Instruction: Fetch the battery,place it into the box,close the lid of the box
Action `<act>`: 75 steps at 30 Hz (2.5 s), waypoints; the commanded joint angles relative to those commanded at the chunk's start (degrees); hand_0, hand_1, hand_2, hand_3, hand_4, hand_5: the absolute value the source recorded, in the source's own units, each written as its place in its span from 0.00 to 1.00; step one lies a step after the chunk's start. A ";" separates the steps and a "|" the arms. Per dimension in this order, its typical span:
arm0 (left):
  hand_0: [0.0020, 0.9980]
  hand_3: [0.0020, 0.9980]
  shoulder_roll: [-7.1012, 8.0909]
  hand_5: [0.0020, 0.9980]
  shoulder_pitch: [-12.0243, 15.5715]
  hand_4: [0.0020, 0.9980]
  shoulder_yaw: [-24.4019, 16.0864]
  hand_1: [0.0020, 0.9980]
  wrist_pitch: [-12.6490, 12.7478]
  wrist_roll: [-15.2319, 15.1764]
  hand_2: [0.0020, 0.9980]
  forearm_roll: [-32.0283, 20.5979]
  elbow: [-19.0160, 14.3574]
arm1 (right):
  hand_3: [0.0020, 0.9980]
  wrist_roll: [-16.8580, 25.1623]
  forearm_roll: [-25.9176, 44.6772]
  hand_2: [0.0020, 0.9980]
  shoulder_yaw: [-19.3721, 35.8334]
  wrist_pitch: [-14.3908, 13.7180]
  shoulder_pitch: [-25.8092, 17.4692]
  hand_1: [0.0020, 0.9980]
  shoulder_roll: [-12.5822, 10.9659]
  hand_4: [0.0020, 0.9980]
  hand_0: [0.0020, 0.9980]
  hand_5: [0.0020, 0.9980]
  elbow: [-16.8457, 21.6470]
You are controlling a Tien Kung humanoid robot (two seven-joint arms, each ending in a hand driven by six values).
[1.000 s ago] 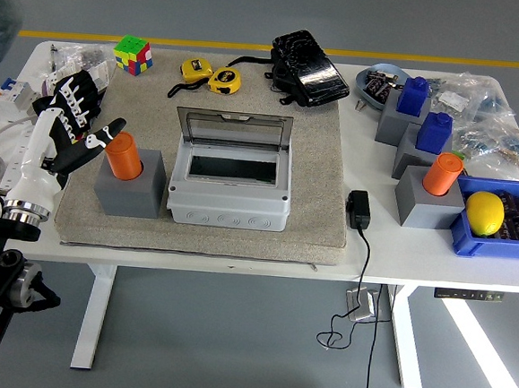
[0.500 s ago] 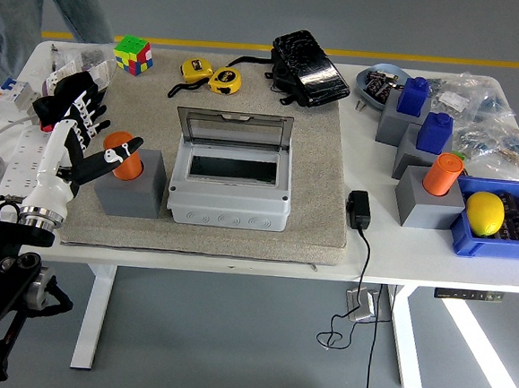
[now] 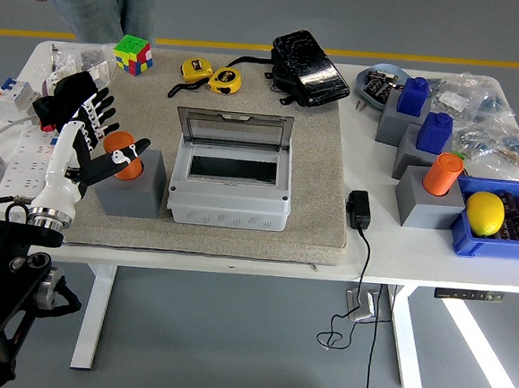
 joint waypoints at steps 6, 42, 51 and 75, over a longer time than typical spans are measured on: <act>0.75 0.78 -0.23 0.22 -0.10 1.00 1.10 0.84 0.14 -0.20 0.77 -0.37 0.60 | 0.79 -0.04 0.19 0.76 -0.31 -0.04 0.02 0.78 -0.10 1.00 0.82 1.00 0.00; 0.74 0.77 -0.87 0.24 -2.79 1.00 1.68 0.83 0.93 -1.31 0.76 -1.60 6.95 | 0.79 -0.19 -0.43 0.76 0.48 -0.17 0.23 0.78 -0.18 1.00 0.83 1.00 0.00; 0.73 0.77 -1.11 0.25 -2.90 1.00 1.99 0.83 0.92 -1.44 0.75 -1.74 7.79 | 0.79 -0.19 -0.46 0.76 0.54 -0.19 0.27 0.78 -0.16 1.00 0.83 1.00 0.00; 0.61 0.65 -1.57 0.25 -3.18 1.00 2.65 0.69 2.31 -1.85 0.62 -2.39 9.01 | 0.79 -0.18 -0.74 0.76 0.84 -0.28 0.36 0.78 -0.15 1.00 0.82 1.00 0.00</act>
